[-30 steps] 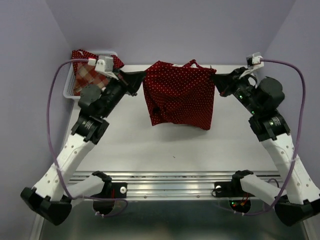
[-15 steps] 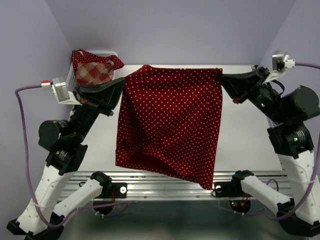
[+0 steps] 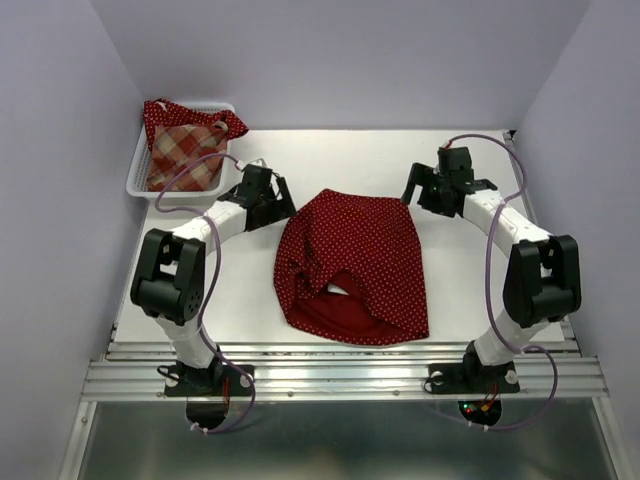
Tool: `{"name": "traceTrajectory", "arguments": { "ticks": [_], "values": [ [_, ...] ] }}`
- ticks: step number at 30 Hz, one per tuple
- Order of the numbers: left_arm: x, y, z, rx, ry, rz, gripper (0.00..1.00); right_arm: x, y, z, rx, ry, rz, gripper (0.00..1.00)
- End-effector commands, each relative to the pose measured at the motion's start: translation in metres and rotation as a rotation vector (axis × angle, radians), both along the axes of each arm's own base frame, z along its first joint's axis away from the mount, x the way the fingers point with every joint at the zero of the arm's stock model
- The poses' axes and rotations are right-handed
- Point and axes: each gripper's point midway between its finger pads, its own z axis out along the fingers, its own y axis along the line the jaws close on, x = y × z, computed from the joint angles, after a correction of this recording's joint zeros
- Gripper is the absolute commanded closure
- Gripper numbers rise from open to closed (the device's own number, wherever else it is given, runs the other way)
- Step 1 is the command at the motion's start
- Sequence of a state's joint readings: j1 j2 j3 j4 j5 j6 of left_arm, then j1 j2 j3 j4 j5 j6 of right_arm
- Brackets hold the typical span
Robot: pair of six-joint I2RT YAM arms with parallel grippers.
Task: Fold and stack the skirts
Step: Flatten the skirt out
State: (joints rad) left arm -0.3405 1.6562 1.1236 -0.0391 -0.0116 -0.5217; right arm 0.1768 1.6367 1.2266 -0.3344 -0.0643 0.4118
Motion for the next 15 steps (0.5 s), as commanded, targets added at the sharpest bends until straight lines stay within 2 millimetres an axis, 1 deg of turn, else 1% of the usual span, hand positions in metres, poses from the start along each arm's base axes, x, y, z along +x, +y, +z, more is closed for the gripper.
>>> {"name": "traceTrajectory", "arguments": {
  "ticks": [1, 3, 4, 5, 6, 7, 8, 9, 10, 11, 12, 13, 14, 15],
  "values": [
    [-0.003, 0.003, 0.055, -0.002, -0.081, 0.0, 0.01, 0.01, -0.005, 0.074, -0.043, -0.183, 0.015, 0.0],
    [-0.009, 0.005, 0.06, -0.01, -0.088, 0.004, 0.01, 0.004, -0.003, 0.083, -0.031, -0.208, 0.032, 0.0],
    [-0.014, 0.003, 0.061, -0.019, -0.085, -0.006, 0.01, 0.001, -0.001, 0.083, -0.026, -0.212, 0.048, 0.0],
    [-0.021, 0.003, 0.061, -0.024, -0.082, -0.01, 0.01, -0.005, 0.0, 0.073, -0.018, -0.19, 0.055, 0.0],
    [-0.03, -0.002, 0.058, -0.029, -0.065, -0.023, 0.01, -0.011, 0.003, 0.076, 0.003, -0.197, 0.069, 0.0],
    [-0.037, -0.007, 0.056, -0.029, -0.053, -0.035, 0.01, -0.017, 0.01, 0.072, 0.013, -0.186, 0.091, 0.0],
    [-0.049, -0.009, 0.051, -0.026, -0.035, -0.045, 0.01, -0.022, 0.016, 0.068, 0.023, -0.177, 0.111, 0.0],
    [-0.058, -0.013, 0.046, -0.024, -0.018, -0.059, 0.01, -0.027, 0.018, 0.065, 0.034, -0.166, 0.117, 0.0],
    [-0.071, -0.017, 0.039, -0.026, 0.018, -0.073, 0.01, -0.04, 0.026, 0.057, 0.052, -0.144, 0.147, 0.0],
    [-0.089, -0.026, 0.026, -0.02, 0.058, -0.107, 0.01, -0.049, 0.038, 0.053, 0.06, -0.133, 0.182, 0.0],
    [-0.106, -0.028, 0.021, -0.018, 0.09, -0.119, 0.01, -0.059, 0.046, 0.049, 0.058, -0.12, 0.216, 0.0],
    [-0.127, -0.032, 0.011, -0.017, 0.121, -0.134, 0.01, -0.08, 0.069, 0.044, 0.037, -0.114, 0.302, 0.0],
    [-0.129, -0.029, 0.008, -0.013, 0.141, -0.11, 0.01, -0.082, 0.065, 0.037, 0.015, -0.097, 0.298, 0.0],
    [-0.153, -0.024, -0.005, 0.015, 0.198, -0.106, 0.01, -0.101, 0.089, 0.036, -0.004, -0.096, 0.379, 0.0]
  ]
}}
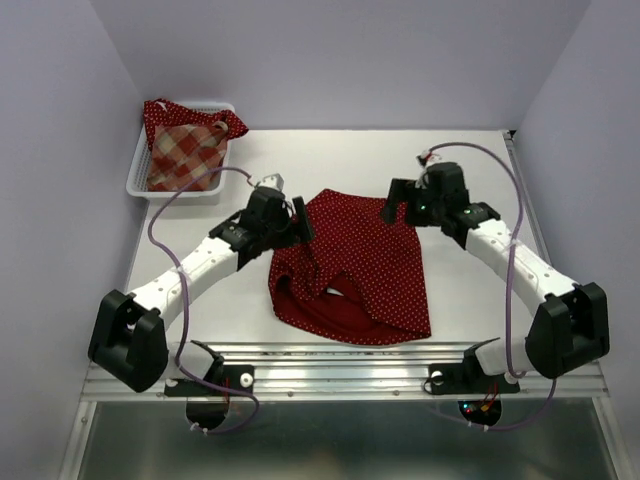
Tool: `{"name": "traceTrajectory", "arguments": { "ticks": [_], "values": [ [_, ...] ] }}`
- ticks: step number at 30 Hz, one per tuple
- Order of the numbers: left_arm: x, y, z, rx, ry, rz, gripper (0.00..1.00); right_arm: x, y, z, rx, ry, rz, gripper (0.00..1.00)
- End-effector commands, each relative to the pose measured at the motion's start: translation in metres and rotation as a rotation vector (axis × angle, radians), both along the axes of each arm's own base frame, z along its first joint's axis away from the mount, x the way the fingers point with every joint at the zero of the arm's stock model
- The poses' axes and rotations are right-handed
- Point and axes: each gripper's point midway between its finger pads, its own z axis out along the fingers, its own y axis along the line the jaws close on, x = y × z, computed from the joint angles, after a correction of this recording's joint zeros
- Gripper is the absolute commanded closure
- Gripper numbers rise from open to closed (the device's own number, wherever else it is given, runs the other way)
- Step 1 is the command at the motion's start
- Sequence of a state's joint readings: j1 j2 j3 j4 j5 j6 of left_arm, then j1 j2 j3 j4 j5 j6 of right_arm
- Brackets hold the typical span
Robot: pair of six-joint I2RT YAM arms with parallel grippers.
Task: Fold and stack the skirts
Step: Flatten the skirt out
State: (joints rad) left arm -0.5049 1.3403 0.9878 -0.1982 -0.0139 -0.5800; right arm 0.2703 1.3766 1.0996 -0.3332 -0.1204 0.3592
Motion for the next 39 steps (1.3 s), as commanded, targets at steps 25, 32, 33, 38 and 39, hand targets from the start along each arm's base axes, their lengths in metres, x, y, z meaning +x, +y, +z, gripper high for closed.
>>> {"name": "traceTrajectory", "arguments": {
  "ticks": [25, 32, 33, 38, 39],
  "values": [
    [-0.099, 0.058, -0.077, 0.095, 0.231, 0.275, 1.0, -0.152, 0.106, -0.147, -0.406, 0.251, 0.348, 0.69],
    [-0.095, 0.061, -0.046, -0.018, 0.149, 0.347, 1.0, -0.162, 0.113, -0.101, -0.332, 0.224, 0.386, 0.99],
    [-0.094, 0.062, -0.034, -0.047, 0.115, 0.358, 1.0, -0.162, 0.114, -0.086, -0.318, 0.2, 0.396, 0.99],
    [-0.099, 0.084, -0.016, -0.102, 0.06, 0.49, 1.0, -0.21, 0.108, -0.037, -0.196, 0.211, 0.587, 0.99],
    [-0.104, 0.09, -0.018, -0.117, 0.058, 0.515, 1.0, -0.223, 0.113, -0.035, -0.159, 0.227, 0.639, 1.0]
  ]
}}
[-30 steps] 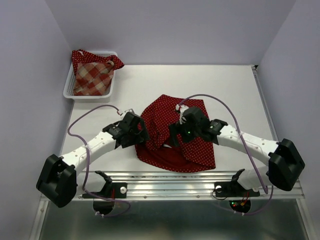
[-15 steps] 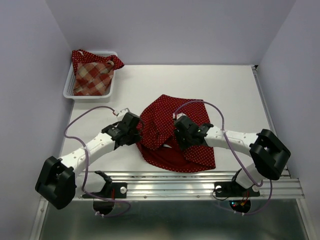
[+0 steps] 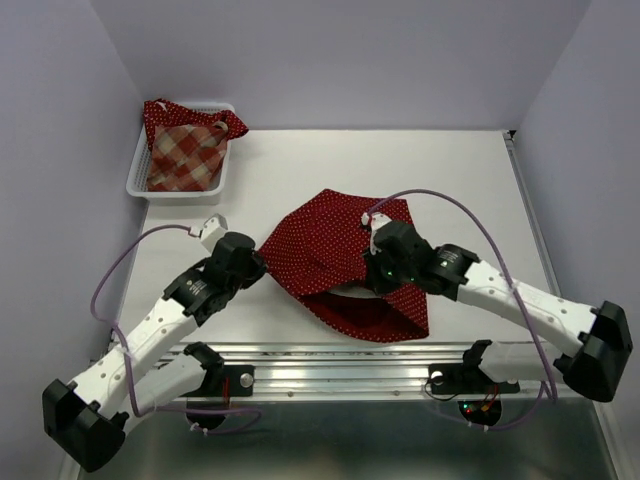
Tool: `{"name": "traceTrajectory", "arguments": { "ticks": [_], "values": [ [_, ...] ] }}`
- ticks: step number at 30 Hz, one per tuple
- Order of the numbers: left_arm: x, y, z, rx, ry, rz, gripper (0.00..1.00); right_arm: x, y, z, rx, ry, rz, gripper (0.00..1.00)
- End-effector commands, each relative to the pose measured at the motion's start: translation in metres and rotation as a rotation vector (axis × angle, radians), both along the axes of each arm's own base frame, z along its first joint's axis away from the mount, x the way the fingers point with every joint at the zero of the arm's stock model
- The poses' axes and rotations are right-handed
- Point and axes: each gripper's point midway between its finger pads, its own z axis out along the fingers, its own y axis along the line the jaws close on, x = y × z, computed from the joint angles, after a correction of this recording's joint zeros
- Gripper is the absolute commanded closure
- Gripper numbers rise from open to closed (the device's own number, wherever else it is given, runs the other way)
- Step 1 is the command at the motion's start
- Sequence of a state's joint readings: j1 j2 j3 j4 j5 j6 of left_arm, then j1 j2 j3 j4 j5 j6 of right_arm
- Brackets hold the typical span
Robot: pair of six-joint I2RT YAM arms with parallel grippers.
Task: Fold and stack the skirts
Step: Flatten the skirt out
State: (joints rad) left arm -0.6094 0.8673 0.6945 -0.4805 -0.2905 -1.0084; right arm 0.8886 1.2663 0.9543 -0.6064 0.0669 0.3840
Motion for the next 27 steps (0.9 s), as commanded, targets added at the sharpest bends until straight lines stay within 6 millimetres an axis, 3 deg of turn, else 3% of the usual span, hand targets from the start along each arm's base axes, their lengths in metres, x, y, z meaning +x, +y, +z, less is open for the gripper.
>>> {"name": "traceTrajectory", "arguments": {
  "ticks": [1, 3, 4, 6, 9, 10, 11, 12, 13, 14, 15, 18, 20, 21, 22, 24, 25, 26, 27],
  "values": [
    [-0.009, 0.028, -0.003, -0.008, -0.015, 0.159, 1.0, -0.059, 0.016, 0.027, 0.163, 0.145, 0.228, 0.99],
    [-0.015, 0.034, -0.011, -0.035, -0.008, 0.197, 0.99, -0.081, 0.022, 0.02, 0.2, 0.209, 0.302, 0.99],
    [-0.02, 0.036, -0.016, -0.038, 0.01, 0.207, 0.99, -0.095, 0.023, 0.006, 0.194, 0.253, 0.335, 0.99],
    [-0.033, 0.046, -0.032, -0.034, 0.077, 0.264, 0.99, -0.107, 0.021, -0.013, 0.15, 0.305, 0.344, 0.99],
    [-0.036, 0.044, -0.034, -0.056, 0.088, 0.27, 0.94, -0.125, 0.011, -0.043, 0.084, 0.387, 0.332, 0.99],
    [-0.037, 0.044, -0.034, -0.063, 0.092, 0.272, 0.86, -0.125, 0.007, -0.05, 0.063, 0.399, 0.307, 0.93],
    [-0.038, 0.044, -0.034, -0.064, 0.095, 0.274, 0.73, -0.124, 0.003, -0.055, 0.043, 0.401, 0.291, 0.88],
    [-0.039, 0.044, -0.034, -0.067, 0.105, 0.28, 0.25, -0.122, -0.001, -0.061, 0.019, 0.396, 0.269, 0.76],
    [-0.04, 0.045, -0.033, -0.066, 0.108, 0.281, 0.08, -0.122, -0.001, -0.06, 0.019, 0.396, 0.269, 0.62],
    [-0.041, 0.045, -0.032, -0.062, 0.113, 0.283, 0.01, -0.116, -0.001, -0.058, 0.015, 0.367, 0.253, 0.46],
    [-0.041, 0.046, -0.027, -0.06, 0.108, 0.279, 0.01, -0.109, 0.003, -0.048, 0.032, 0.328, 0.25, 0.3],
    [-0.037, 0.05, -0.007, -0.057, 0.077, 0.304, 0.01, -0.09, 0.012, -0.023, 0.071, 0.23, 0.202, 0.0],
    [-0.036, 0.061, 0.007, -0.012, 0.055, 0.329, 0.01, -0.067, 0.016, 0.004, 0.099, 0.119, 0.136, 0.0],
    [-0.031, 0.062, 0.024, -0.012, 0.018, 0.336, 0.01, -0.058, 0.016, 0.013, 0.104, 0.075, 0.102, 0.0],
    [-0.024, 0.066, 0.034, 0.035, -0.025, 0.314, 0.01, -0.038, 0.011, 0.025, 0.095, -0.009, 0.012, 0.0],
    [-0.006, 0.056, 0.058, 0.064, -0.106, 0.234, 0.01, -0.016, 0.003, 0.038, 0.097, -0.074, -0.074, 0.0],
    [0.009, 0.044, 0.074, 0.036, -0.168, 0.201, 0.01, 0.008, -0.013, 0.043, 0.092, -0.104, -0.174, 0.0],
    [0.02, 0.035, 0.072, 0.105, -0.166, 0.133, 0.01, 0.025, -0.02, 0.051, 0.108, -0.113, -0.225, 0.0],
    [0.038, 0.019, 0.094, 0.077, -0.234, 0.092, 0.01, 0.041, -0.027, 0.05, 0.116, -0.101, -0.271, 0.0]
  ]
}}
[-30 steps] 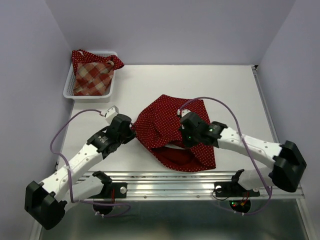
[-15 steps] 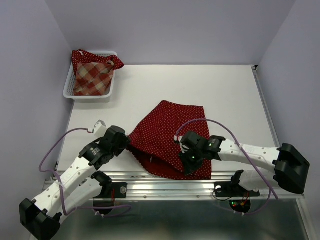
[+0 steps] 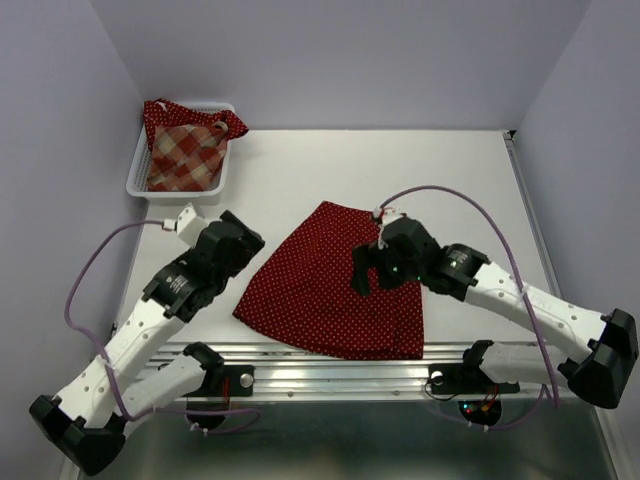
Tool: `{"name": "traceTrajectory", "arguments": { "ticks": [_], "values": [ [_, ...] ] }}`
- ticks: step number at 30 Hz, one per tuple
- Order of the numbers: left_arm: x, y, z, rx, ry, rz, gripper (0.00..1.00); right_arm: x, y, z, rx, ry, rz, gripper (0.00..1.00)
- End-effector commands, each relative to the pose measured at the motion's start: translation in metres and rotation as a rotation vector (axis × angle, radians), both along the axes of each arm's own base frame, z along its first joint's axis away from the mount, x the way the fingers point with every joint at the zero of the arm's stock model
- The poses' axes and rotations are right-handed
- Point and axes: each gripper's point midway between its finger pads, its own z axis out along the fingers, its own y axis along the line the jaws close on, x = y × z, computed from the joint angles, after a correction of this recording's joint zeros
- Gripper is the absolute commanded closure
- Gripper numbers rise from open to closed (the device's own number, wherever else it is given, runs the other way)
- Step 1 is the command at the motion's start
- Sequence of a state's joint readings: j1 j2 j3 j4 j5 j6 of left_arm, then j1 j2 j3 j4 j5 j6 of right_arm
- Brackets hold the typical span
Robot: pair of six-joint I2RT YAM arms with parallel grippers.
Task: Fold and stack the skirts
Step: Flatten the skirt out
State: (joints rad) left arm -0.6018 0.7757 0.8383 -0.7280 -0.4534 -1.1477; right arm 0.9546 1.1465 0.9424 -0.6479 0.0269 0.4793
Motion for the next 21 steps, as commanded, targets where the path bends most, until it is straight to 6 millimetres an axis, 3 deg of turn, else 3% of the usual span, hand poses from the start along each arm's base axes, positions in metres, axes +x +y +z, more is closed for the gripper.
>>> {"name": "traceTrajectory", "arguments": {
  "ticks": [1, 2, 3, 5, 7, 9, 10, 11, 12, 16, 21],
  "values": [
    [0.058, -0.028, 0.052, 0.122, -0.186, -0.14, 0.01, 0.099, -0.056, 0.024, 0.026, -0.094, -0.384, 0.0],
    [0.075, -0.041, 0.04, 0.169, -0.149, -0.176, 0.01, 0.112, -0.063, 0.026, 0.043, -0.097, -0.414, 0.0],
    [0.094, -0.054, 0.06, 0.212, -0.204, -0.238, 0.01, 0.127, -0.066, 0.022, 0.042, -0.096, -0.439, 0.0],
    [0.119, -0.069, 0.058, 0.244, -0.181, -0.301, 0.01, 0.155, -0.088, 0.019, 0.006, -0.122, -0.511, 0.0],
    [0.159, -0.091, 0.051, 0.286, -0.155, -0.411, 0.01, 0.184, -0.099, 0.014, -0.027, -0.122, -0.563, 0.0],
    [0.198, -0.115, 0.041, 0.285, -0.134, -0.5, 0.01, 0.211, -0.127, 0.008, -0.017, -0.099, -0.635, 0.0],
    [0.205, -0.128, 0.038, 0.267, -0.132, -0.573, 0.01, 0.226, -0.133, 0.013, 0.01, -0.104, -0.654, 0.0],
    [0.217, -0.132, 0.032, 0.293, -0.124, -0.604, 0.01, 0.234, -0.134, -0.001, 0.016, -0.053, -0.646, 0.0],
    [0.236, -0.143, 0.024, 0.307, -0.117, -0.625, 0.01, 0.247, -0.142, 0.0, 0.045, -0.055, -0.649, 0.0],
    [0.266, -0.178, -0.001, 0.325, -0.122, -0.796, 0.01, 0.272, -0.147, -0.014, 0.034, -0.058, -0.603, 0.0],
    [0.289, -0.188, -0.047, 0.352, -0.04, -0.861, 0.01, 0.283, -0.147, -0.039, 0.054, 0.009, -0.588, 0.0]
  ]
}}
